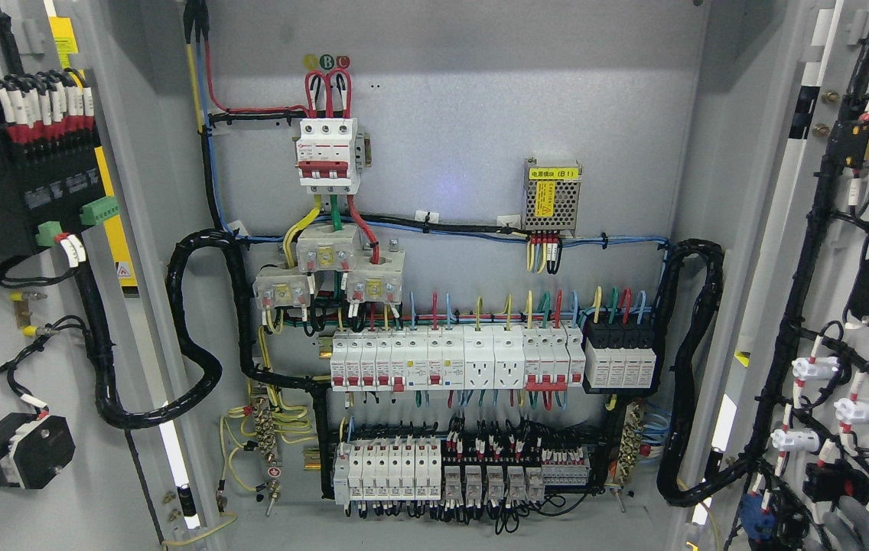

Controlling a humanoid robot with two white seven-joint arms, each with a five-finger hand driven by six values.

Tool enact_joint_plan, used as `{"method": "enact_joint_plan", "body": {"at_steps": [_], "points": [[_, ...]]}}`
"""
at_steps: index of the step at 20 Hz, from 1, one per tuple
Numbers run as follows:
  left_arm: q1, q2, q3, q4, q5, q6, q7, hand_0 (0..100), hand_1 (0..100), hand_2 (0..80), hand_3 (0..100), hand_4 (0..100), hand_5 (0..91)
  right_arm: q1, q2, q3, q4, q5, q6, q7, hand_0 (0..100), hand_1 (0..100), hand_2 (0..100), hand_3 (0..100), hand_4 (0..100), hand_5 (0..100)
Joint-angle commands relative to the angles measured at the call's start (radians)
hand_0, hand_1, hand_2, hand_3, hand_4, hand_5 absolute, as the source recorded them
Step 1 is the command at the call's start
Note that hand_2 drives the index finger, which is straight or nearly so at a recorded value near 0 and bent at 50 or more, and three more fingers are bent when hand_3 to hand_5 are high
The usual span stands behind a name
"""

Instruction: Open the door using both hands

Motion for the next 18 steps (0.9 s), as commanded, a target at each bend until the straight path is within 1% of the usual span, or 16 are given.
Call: {"method": "enact_joint_plan", "body": {"at_steps": [1, 4, 6, 8, 11, 15, 18], "points": [[-0.023, 0.023, 0.079, 0.081, 0.028, 0.011, -0.032, 12, 56, 0.0, 0, 0, 0.0, 0.008, -0.005, -0.07, 0.001, -0.02, 0.001, 0.0, 0, 50, 4, 0, 0, 0], [-0.035, 0.026, 0.097, 0.092, 0.059, 0.014, -0.032, 12, 56, 0.0, 0, 0, 0.0, 0.008, -0.005, -0.081, 0.001, -0.02, 0.001, 0.0, 0, 50, 4, 0, 0, 0], [-0.041, 0.04, 0.108, 0.093, 0.067, 0.014, -0.034, 12, 56, 0.0, 0, 0, 0.0, 0.009, -0.005, -0.082, 0.005, -0.021, 0.001, 0.0, 0, 50, 4, 0, 0, 0], [-0.041, 0.046, 0.132, 0.096, 0.073, 0.014, -0.034, 12, 56, 0.0, 0, 0, 0.0, 0.009, -0.005, -0.082, 0.005, -0.02, 0.001, 0.0, 0, 50, 4, 0, 0, 0], [-0.049, 0.047, 0.171, 0.099, 0.102, 0.016, -0.034, 12, 56, 0.0, 0, 0, 0.0, 0.009, -0.004, -0.096, 0.006, -0.021, 0.001, 0.0, 0, 50, 4, 0, 0, 0], [-0.05, 0.047, 0.203, 0.116, 0.11, 0.048, -0.034, 12, 56, 0.0, 0, 0, 0.0, 0.02, -0.004, -0.105, 0.006, -0.023, 0.001, 0.0, 0, 50, 4, 0, 0, 0], [-0.056, 0.047, 0.206, 0.127, 0.116, 0.051, -0.035, 12, 56, 0.0, 0, 0, 0.0, 0.027, -0.004, -0.113, 0.006, -0.061, 0.002, 0.0, 0, 50, 4, 0, 0, 0]]}}
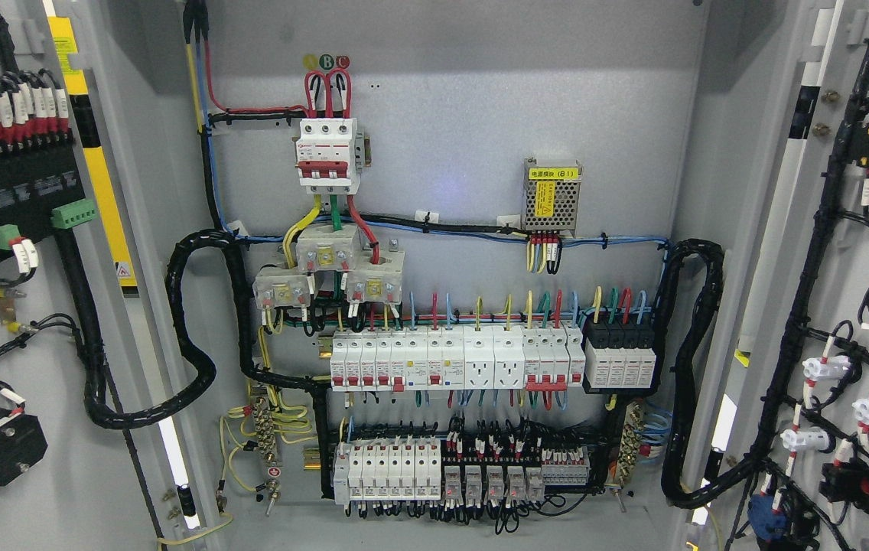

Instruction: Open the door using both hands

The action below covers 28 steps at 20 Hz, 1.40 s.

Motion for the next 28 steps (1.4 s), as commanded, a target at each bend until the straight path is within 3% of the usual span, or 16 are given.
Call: {"method": "enact_joint_plan", "body": {"at_steps": [1, 14, 23, 28], "points": [[-0.011, 0.013, 0.074, 0.044, 0.034, 0.006, -0.002, 12, 56, 0.0, 0, 0, 0.0, 0.012, 0.0, -0.036, 0.002, -0.035, 0.002, -0.003, 0, 50, 4, 0, 0, 0], [-0.06, 0.02, 0.127, 0.113, 0.098, 0.048, -0.08, 12, 56, 0.0, 0, 0, 0.0, 0.02, 0.0, -0.079, 0.004, -0.055, 0.003, -0.003, 0, 50, 4, 0, 0, 0], [-0.117, 0.06, 0.128, 0.207, 0.103, 0.08, -0.085, 12, 56, 0.0, 0, 0, 0.0, 0.033, -0.002, -0.083, 0.002, -0.058, 0.0, -0.003, 0, 50, 4, 0, 0, 0], [-0.164, 0.071, 0.124, 0.257, 0.103, 0.081, -0.139, 12, 56, 0.0, 0, 0, 0.0, 0.035, 0.0, -0.083, 0.0, -0.058, -0.001, -0.003, 0, 50, 4, 0, 0, 0]]}}
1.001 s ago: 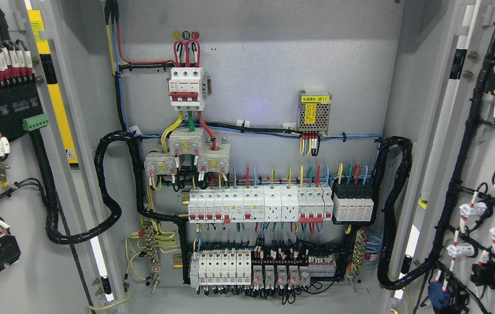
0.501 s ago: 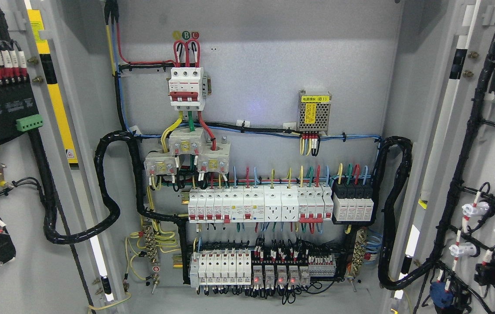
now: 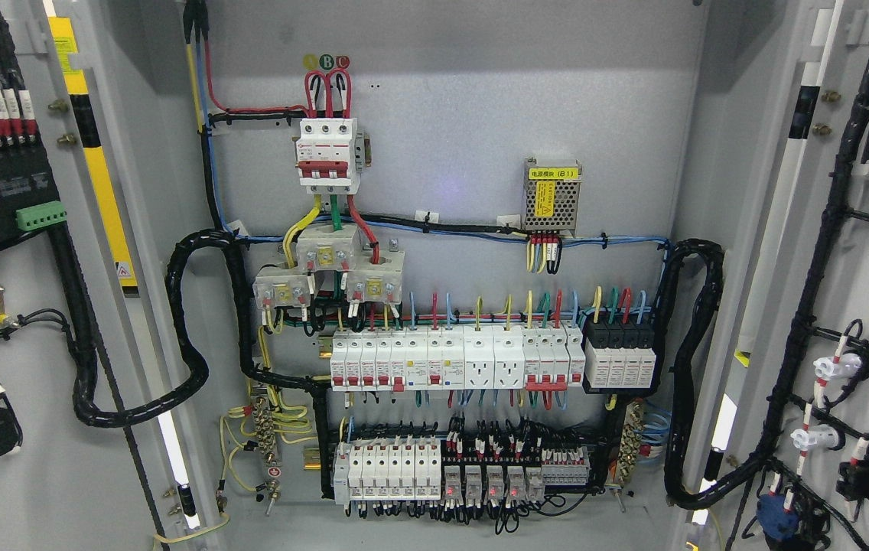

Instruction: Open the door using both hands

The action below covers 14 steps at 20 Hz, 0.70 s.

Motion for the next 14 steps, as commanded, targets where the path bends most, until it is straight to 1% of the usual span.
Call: {"method": "enact_joint_plan", "body": {"at_steps": [1, 5, 14], "points": [[-0.046, 0.028, 0.011, 0.102, 0.004, 0.002, -0.039, 12, 56, 0.0, 0, 0, 0.0, 0.004, 0.002, -0.012, -0.002, -0.001, -0.001, 0.0, 0, 50, 4, 0, 0, 0], [-0.073, 0.032, 0.011, 0.108, 0.004, 0.064, -0.041, 12, 56, 0.0, 0, 0, 0.0, 0.007, 0.004, -0.027, -0.002, -0.001, -0.001, 0.0, 0, 50, 4, 0, 0, 0], [-0.075, 0.032, 0.011, 0.104, 0.0, 0.064, -0.039, 12, 56, 0.0, 0, 0, 0.0, 0.015, 0.004, -0.027, -0.003, -0.006, -0.001, 0.0, 0, 50, 4, 0, 0, 0]]}}
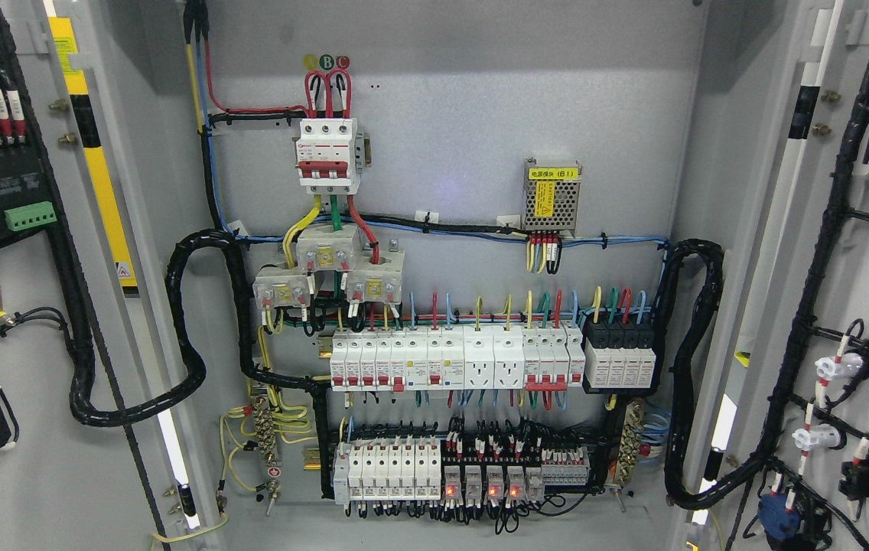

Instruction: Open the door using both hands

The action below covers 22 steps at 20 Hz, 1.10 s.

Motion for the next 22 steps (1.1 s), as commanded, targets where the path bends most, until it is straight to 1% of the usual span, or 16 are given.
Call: {"method": "enact_joint_plan", "body": {"at_steps": [1, 4, 7, 10, 12, 14, 17, 19, 21, 22], "points": [[-0.008, 0.009, 0.003, 0.03, -0.001, 0.003, 0.001, 12, 56, 0.0, 0, 0, 0.0, 0.003, 0.001, -0.009, -0.004, -0.002, 0.0, 0.0, 0, 50, 4, 0, 0, 0], [-0.008, 0.008, 0.003, 0.024, -0.001, 0.003, 0.001, 12, 56, 0.0, 0, 0, 0.0, 0.003, -0.002, 0.002, -0.007, -0.003, -0.005, 0.0, 0, 50, 4, 0, 0, 0], [-0.005, 0.0, -0.001, -0.002, -0.003, 0.001, 0.001, 12, 56, 0.0, 0, 0, 0.0, 0.003, -0.008, 0.011, -0.01, -0.002, -0.031, 0.0, 0, 50, 4, 0, 0, 0], [0.029, -0.003, -0.027, -0.072, -0.007, 0.0, 0.003, 12, 56, 0.0, 0, 0, 0.0, 0.0, -0.012, 0.026, -0.01, -0.002, -0.031, 0.0, 0, 50, 4, 0, 0, 0], [0.047, -0.006, -0.044, -0.12, -0.007, -0.002, 0.006, 12, 56, 0.0, 0, 0, 0.0, 0.0, -0.023, 0.048, -0.01, 0.0, -0.034, 0.001, 0, 50, 4, 0, 0, 0], [0.061, -0.007, -0.069, -0.155, -0.009, -0.005, 0.007, 12, 56, 0.0, 0, 0, 0.0, 0.0, -0.031, 0.081, -0.01, 0.0, -0.049, 0.001, 0, 50, 4, 0, 0, 0], [0.078, -0.035, -0.104, -0.22, -0.012, -0.01, 0.01, 12, 56, 0.0, 0, 0, 0.0, -0.003, -0.058, 0.132, -0.01, 0.001, -0.056, 0.001, 0, 50, 4, 0, 0, 0], [0.079, -0.053, -0.127, -0.243, -0.035, -0.011, 0.012, 12, 56, 0.0, 0, 0, 0.0, -0.009, -0.069, 0.155, -0.01, 0.001, -0.056, 0.001, 0, 50, 4, 0, 0, 0], [0.084, -0.079, -0.148, -0.246, -0.097, -0.022, 0.018, 12, 56, 0.0, 0, 0, 0.0, -0.012, -0.069, 0.201, -0.01, 0.004, -0.056, 0.001, 0, 50, 4, 0, 0, 0], [0.084, -0.098, -0.15, -0.249, -0.136, -0.049, 0.032, 12, 56, 0.0, 0, 0, 0.0, -0.012, -0.071, 0.238, -0.007, 0.014, -0.054, 0.001, 0, 50, 4, 0, 0, 0]]}}
